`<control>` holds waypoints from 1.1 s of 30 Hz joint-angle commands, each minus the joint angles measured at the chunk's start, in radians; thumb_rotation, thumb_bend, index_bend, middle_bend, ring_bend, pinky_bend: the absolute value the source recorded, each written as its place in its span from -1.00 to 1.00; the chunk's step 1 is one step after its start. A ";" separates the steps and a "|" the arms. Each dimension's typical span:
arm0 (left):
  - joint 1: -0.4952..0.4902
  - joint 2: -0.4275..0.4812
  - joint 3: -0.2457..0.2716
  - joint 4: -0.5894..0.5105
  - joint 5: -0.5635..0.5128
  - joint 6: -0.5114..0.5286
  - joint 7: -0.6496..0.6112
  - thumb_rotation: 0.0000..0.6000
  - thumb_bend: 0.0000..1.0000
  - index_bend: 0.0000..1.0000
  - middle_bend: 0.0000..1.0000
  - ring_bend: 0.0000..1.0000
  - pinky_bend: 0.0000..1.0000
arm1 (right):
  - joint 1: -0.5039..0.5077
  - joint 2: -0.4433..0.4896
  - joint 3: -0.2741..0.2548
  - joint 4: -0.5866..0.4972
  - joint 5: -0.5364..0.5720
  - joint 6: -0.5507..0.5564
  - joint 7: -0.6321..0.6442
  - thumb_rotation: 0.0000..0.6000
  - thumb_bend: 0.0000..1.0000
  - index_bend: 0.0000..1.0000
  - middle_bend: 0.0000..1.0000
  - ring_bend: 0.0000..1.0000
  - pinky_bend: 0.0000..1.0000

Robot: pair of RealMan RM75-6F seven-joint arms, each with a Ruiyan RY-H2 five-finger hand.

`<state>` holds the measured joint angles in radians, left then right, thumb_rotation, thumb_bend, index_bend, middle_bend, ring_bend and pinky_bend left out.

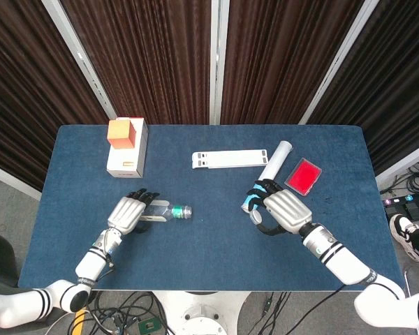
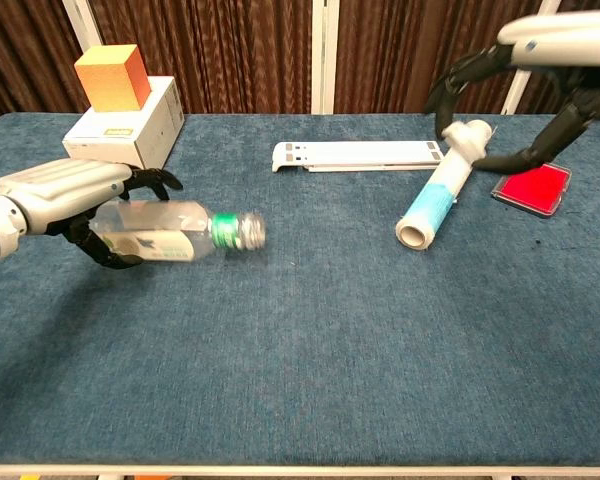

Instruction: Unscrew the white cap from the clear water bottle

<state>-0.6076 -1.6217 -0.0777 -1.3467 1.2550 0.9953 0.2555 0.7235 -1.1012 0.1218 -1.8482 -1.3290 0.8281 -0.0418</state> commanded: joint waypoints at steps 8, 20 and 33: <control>0.112 0.169 0.021 -0.164 0.048 0.166 -0.036 1.00 -0.57 -0.83 -0.73 -0.88 -0.64 | 0.081 -0.201 -0.041 0.190 0.051 -0.076 -0.187 1.00 -0.45 -0.09 -0.71 -1.00 -1.00; 0.234 0.285 0.037 -0.191 0.090 0.303 -0.174 1.00 -0.58 -0.83 -0.73 -0.88 -0.64 | 0.081 -0.373 -0.103 0.360 0.044 -0.043 -0.366 1.00 -0.47 -0.32 -0.81 -1.00 -1.00; 0.288 0.326 0.016 -0.144 0.072 0.327 -0.252 1.00 -0.58 -0.83 -0.72 -0.88 -0.64 | -0.025 -0.275 -0.080 0.291 0.039 0.174 -0.380 1.00 -0.50 -0.84 -0.90 -1.00 -1.00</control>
<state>-0.3280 -1.3044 -0.0571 -1.4997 1.3339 1.3157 0.0115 0.7554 -1.4350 0.0292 -1.5170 -1.2900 0.9089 -0.4447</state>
